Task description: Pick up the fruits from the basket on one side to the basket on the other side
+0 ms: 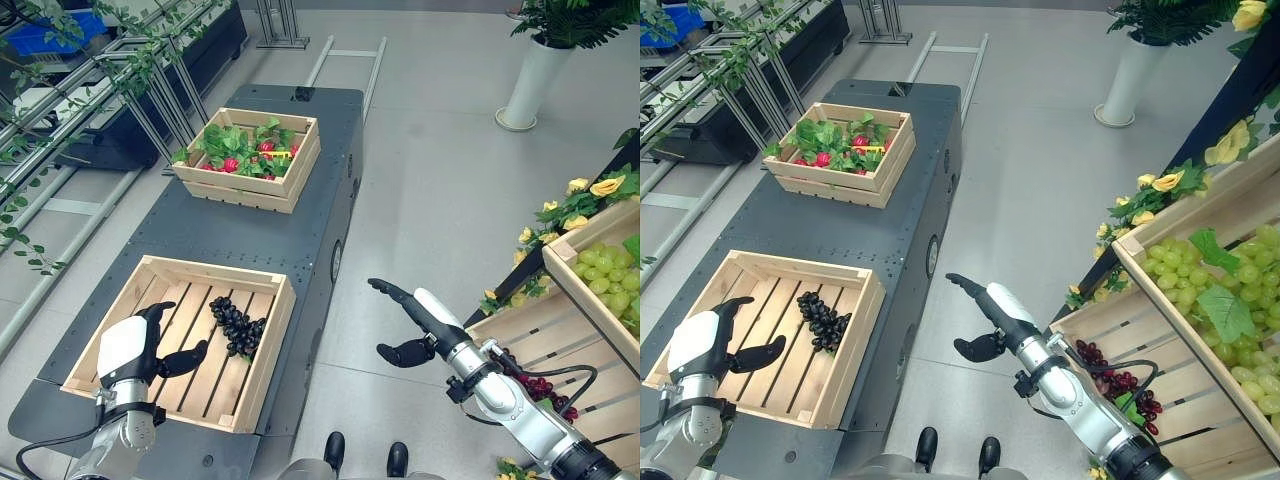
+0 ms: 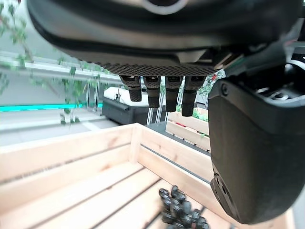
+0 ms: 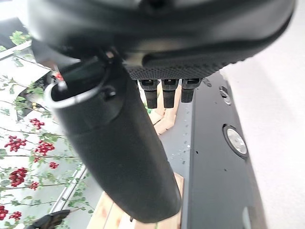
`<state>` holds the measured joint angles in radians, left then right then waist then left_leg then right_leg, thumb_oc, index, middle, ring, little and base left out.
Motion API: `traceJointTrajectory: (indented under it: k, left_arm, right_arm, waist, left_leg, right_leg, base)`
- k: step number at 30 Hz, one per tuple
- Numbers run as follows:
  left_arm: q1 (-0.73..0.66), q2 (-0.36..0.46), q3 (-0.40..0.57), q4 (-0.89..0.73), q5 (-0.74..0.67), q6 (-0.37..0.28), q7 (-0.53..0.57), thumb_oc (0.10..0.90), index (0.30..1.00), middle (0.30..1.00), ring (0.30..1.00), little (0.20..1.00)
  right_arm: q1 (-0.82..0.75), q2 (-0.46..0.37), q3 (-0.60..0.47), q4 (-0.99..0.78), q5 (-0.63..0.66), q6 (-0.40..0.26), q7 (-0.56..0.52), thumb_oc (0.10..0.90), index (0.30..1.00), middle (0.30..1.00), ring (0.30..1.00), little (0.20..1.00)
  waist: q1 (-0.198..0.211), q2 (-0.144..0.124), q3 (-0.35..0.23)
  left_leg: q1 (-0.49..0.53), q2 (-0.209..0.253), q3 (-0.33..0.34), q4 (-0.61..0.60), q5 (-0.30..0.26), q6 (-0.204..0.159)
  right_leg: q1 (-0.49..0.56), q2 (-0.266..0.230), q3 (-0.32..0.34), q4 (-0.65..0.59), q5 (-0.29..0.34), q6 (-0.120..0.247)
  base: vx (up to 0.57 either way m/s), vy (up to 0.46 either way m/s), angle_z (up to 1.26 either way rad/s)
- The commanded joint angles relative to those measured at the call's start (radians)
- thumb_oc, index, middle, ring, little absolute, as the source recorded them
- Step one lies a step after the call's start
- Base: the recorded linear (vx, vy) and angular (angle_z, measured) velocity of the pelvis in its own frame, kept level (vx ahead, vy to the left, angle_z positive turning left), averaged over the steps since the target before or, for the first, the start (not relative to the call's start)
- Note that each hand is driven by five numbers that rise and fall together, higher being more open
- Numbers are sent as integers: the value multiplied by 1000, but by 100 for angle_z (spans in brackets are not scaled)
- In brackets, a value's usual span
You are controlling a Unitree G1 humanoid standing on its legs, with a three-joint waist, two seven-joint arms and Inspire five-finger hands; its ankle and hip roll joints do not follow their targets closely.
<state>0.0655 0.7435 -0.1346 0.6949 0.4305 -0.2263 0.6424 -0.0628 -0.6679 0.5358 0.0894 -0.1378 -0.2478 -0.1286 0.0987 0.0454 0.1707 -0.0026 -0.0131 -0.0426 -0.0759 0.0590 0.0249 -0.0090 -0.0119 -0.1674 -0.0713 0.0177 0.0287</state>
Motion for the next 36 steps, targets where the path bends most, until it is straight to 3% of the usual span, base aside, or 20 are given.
traceJointTrajectory:
  k: [1,4,5,7,11,16,22,27,36]
  left_arm:
    - [-146,149,36,51,94,2,155,800,900,900,900,900]
    - [-188,170,4,86,98,6,209,800,900,900,900,900]
    - [-251,201,-29,125,145,25,268,800,900,900,900,900]
    - [-309,227,-60,152,156,55,318,800,900,900,900,900]
    - [-406,241,-105,205,167,86,376,800,900,900,900,900]
    - [-498,310,-154,205,223,150,361,800,900,900,900,900]
    - [-591,351,-203,225,173,207,377,800,900,900,900,900]
    - [-708,398,-266,223,225,237,346,800,900,900,900,900]
    - [-837,446,-372,169,220,194,276,800,900,900,900,900]
  right_arm:
    - [-73,-34,17,-68,78,-117,-38,800,900,900,900,900]
    - [-116,-47,29,-43,85,-126,-47,800,900,900,900,900]
    - [-164,-57,42,-28,95,-129,-55,800,900,900,900,900]
    - [-210,-61,56,-19,107,-121,-49,800,900,900,900,900]
    - [-274,-64,79,-18,116,-123,-49,800,900,900,900,900]
    - [-328,-94,81,-15,144,-115,-25,800,900,900,900,900]
    - [-392,-113,94,14,140,-119,-17,800,900,900,900,900]
    - [-429,-114,93,38,157,-98,-28,800,900,900,900,900]
    - [-430,-144,82,41,140,-90,-68,800,900,900,900,900]
  waist:
    - [-8,-46,73]
    - [-13,-45,119]
    - [-15,-46,169]
    - [-15,-53,214]
    - [-24,-73,267]
    - [-35,-86,309]
    - [-49,-82,348]
    - [-52,-85,349]
    - [-55,-97,349]
  left_leg:
    - [-75,-35,13,178,-89,2]
    - [-110,-34,19,224,-97,1]
    - [-157,-36,29,280,-107,1]
    - [-211,-35,38,337,-114,3]
    - [-307,-30,64,455,-142,3]
    - [-422,-16,100,591,-184,15]
    - [-530,3,126,722,-225,10]
    - [-639,12,134,793,-244,15]
    - [-725,17,125,843,-253,15]
  right_leg:
    - [-65,-75,-43,214,-69,8]
    - [-101,-78,-44,263,-86,1]
    - [-148,-83,-48,327,-106,-6]
    - [-200,-88,-54,396,-126,-16]
    - [-282,-92,-52,509,-171,-34]
    - [-398,-95,-36,663,-217,-50]
    - [-485,-94,-24,775,-259,-70]
    - [-590,-94,-22,861,-280,-79]
    - [-669,-90,-26,911,-292,-82]
  base:
    - [-205,158,5]
    - [-143,121,5]
    - [-205,157,-6]
    - [-198,139,-7]
    - [-128,92,9]
    - [-92,104,7]
    - [-64,100,-7]
    - [-25,57,-1]
    - [-1,9,1]
